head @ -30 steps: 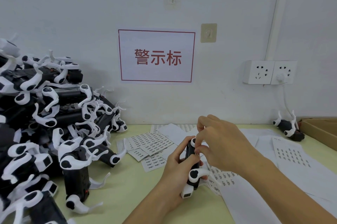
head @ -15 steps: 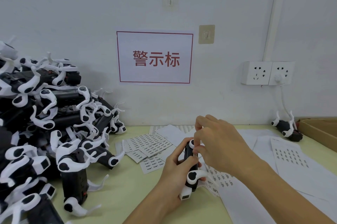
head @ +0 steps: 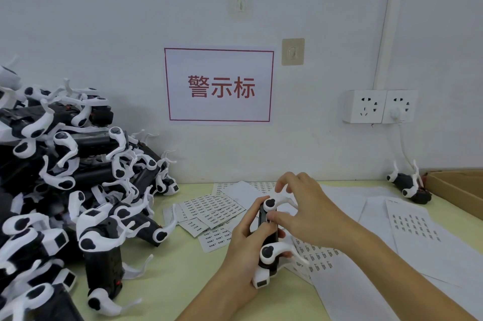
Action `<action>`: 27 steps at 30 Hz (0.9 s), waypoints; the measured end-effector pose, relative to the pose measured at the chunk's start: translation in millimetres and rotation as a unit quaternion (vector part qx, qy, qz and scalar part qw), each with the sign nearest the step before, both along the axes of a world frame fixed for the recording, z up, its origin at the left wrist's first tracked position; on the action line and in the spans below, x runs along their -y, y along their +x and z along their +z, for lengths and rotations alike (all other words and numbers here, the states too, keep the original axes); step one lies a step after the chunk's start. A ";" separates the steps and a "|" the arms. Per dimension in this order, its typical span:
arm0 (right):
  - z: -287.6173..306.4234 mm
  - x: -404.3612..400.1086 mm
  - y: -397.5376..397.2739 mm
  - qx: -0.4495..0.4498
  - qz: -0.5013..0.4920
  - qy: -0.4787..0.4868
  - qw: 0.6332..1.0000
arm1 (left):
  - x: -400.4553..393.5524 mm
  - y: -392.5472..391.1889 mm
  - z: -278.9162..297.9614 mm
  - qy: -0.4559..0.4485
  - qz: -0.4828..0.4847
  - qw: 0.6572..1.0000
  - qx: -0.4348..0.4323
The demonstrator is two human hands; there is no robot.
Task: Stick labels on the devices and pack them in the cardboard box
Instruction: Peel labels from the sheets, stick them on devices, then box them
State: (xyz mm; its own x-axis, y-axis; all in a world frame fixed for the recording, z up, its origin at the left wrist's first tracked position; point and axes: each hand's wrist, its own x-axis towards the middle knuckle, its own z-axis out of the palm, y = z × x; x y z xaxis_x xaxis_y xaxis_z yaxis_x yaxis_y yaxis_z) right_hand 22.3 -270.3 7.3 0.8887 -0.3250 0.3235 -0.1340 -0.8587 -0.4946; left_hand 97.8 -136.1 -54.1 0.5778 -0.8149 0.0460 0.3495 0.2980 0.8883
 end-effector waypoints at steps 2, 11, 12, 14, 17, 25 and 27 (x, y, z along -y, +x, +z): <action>-1.4 1.0 1.9 -0.013 0.000 0.037 0.999 | 0.5 0.6 -0.4 -0.005 -0.003 1.000 0.000; -0.4 0.7 -1.9 -0.037 0.101 0.241 0.965 | -2.2 0.6 0.7 -0.035 -0.012 0.999 0.038; 0.1 0.6 -2.2 -0.034 0.111 0.251 0.961 | -2.3 0.7 0.5 -0.036 -0.017 0.998 0.044; 0.4 1.2 -2.2 -0.035 0.123 0.265 0.956 | -1.8 0.6 0.4 -0.038 -0.019 0.998 0.044; 1.2 2.4 -2.5 -0.044 0.133 0.282 0.949 | -1.5 -0.3 0.9 -0.046 -0.021 0.998 0.042; 3.9 5.2 -5.2 -0.069 0.140 0.315 0.936 | 0.7 -0.6 0.5 -0.054 -0.007 0.998 0.008; 3.8 6.0 -5.9 -0.072 0.142 0.314 0.936 | 0.8 -2.8 2.5 -0.061 0.000 0.998 0.000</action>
State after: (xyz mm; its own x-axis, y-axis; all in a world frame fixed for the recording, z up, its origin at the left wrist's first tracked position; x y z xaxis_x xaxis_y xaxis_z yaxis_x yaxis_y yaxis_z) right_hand 16.4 -276.3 11.1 0.9877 -0.1555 0.0181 -0.0487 -0.4149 -0.9086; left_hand 95.1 -136.9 -51.6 0.5774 -0.8035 0.1451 0.3491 0.4036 0.8457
